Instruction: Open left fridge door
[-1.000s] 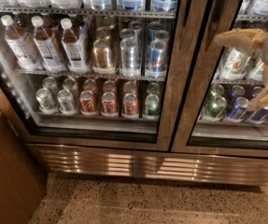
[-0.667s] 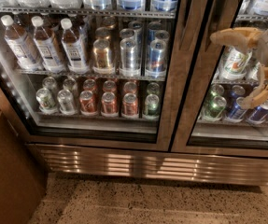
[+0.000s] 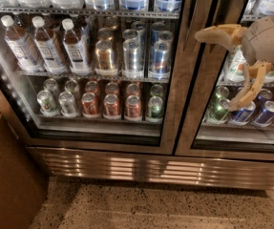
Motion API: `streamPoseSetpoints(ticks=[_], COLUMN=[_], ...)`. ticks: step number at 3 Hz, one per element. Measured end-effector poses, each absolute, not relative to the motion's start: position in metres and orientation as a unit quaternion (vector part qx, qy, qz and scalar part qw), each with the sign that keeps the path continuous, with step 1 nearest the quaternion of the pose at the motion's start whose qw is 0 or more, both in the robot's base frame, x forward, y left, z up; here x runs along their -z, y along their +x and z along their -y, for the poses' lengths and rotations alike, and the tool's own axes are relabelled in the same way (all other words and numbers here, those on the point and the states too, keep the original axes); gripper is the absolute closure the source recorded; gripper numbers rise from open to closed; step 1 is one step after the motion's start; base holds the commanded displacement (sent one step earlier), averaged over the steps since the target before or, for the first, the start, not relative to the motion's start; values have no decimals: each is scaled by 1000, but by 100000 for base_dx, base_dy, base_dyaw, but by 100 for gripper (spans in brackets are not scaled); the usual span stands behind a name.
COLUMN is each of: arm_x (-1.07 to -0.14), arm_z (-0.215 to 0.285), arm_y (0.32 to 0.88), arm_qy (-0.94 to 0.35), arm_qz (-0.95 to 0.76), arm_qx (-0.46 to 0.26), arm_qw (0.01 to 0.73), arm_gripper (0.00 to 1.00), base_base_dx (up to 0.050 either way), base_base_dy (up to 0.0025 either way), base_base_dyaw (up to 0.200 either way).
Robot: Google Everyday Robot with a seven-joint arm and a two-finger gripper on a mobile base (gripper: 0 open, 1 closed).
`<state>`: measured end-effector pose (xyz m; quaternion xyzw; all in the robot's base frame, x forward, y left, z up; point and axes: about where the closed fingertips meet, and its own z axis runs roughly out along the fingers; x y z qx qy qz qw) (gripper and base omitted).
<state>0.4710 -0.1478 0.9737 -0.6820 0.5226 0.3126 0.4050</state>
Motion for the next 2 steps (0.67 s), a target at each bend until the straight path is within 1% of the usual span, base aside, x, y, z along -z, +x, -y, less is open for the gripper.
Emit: streamPoseSetpoints(ticks=[1,2], arm_x=[-975,-977], arm_z=[145,142], arm_y=[473,476], arm_qy=[-675,-646], arm_qz=[-496,-420], arm_qx=[-343,-419], arm_qw=[426,480], arm_gripper=[0,0], base_base_dx=[0,0], base_base_dy=[0,0], base_base_dyaw=[0,0])
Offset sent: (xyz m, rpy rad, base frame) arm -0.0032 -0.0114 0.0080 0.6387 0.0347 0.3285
